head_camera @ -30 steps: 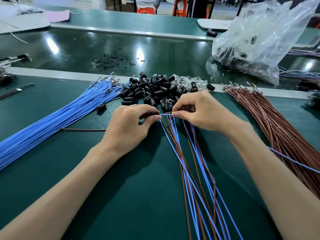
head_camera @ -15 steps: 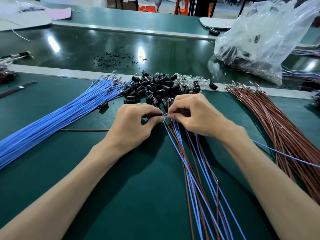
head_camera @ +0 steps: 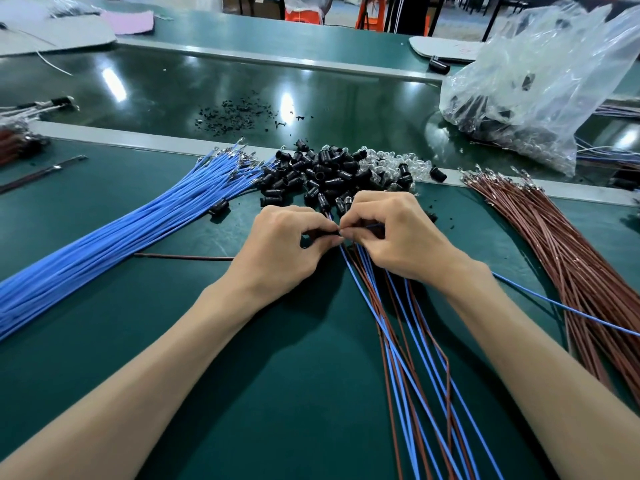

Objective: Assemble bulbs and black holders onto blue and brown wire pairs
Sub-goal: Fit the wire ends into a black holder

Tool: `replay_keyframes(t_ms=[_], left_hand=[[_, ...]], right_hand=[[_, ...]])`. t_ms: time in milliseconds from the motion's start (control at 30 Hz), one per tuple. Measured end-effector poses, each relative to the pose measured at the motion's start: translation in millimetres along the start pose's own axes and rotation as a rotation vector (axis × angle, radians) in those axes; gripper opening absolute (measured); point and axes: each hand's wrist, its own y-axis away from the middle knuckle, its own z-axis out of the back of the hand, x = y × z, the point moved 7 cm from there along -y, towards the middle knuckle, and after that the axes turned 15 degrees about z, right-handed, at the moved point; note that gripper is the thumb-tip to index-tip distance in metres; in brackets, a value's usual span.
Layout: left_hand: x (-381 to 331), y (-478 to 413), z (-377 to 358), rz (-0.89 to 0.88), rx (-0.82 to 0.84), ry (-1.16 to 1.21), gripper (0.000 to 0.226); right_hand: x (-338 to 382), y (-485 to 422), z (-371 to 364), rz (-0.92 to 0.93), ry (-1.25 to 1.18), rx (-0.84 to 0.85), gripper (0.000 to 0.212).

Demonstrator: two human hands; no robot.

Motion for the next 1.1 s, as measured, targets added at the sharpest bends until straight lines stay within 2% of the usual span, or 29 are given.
replay_keyframes(t_ms=[267, 367, 433, 633, 733, 967, 1033, 1100], left_hand=[[-5.0, 0.6, 0.4, -0.022, 0.016, 0.000, 0.018], [-5.3, 2.0, 2.0, 0.008, 0.045, 0.082, 0.026], [-3.5, 2.5, 2.7, 0.027, 0.063, 0.150, 0.028], [-4.9, 6.3, 6.7, 0.004, 0.116, 0.172, 0.033], [-5.9, 5.4, 5.2, -0.003, 0.155, 0.188, 0.024], [8.1, 3.3, 3.0, 0.178, 0.250, 0.330, 0.012], [6.8, 2.8, 1.3, 0.144, 0.249, 0.282, 0.004], [1.0, 4.9, 0.3, 0.033, 0.216, 0.166, 0.012]], right_hand=[[1.7, -0.6, 7.5, -0.027, 0.023, 0.054, 0.006], [7.1, 7.3, 7.4, -0.089, 0.063, 0.080, 0.026], [13.3, 12.8, 2.8, -0.107, 0.085, 0.084, 0.032], [18.2, 31.6, 7.0, -0.208, -0.018, -0.186, 0.017], [17.6, 42.6, 6.1, -0.237, -0.037, -0.289, 0.013], [17.7, 43.8, 4.9, -0.209, -0.106, -0.296, 0.011], [18.1, 44.0, 4.7, -0.200, -0.117, -0.296, 0.010], [17.0, 44.6, 4.9, -0.200, -0.129, -0.297, 0.009]])
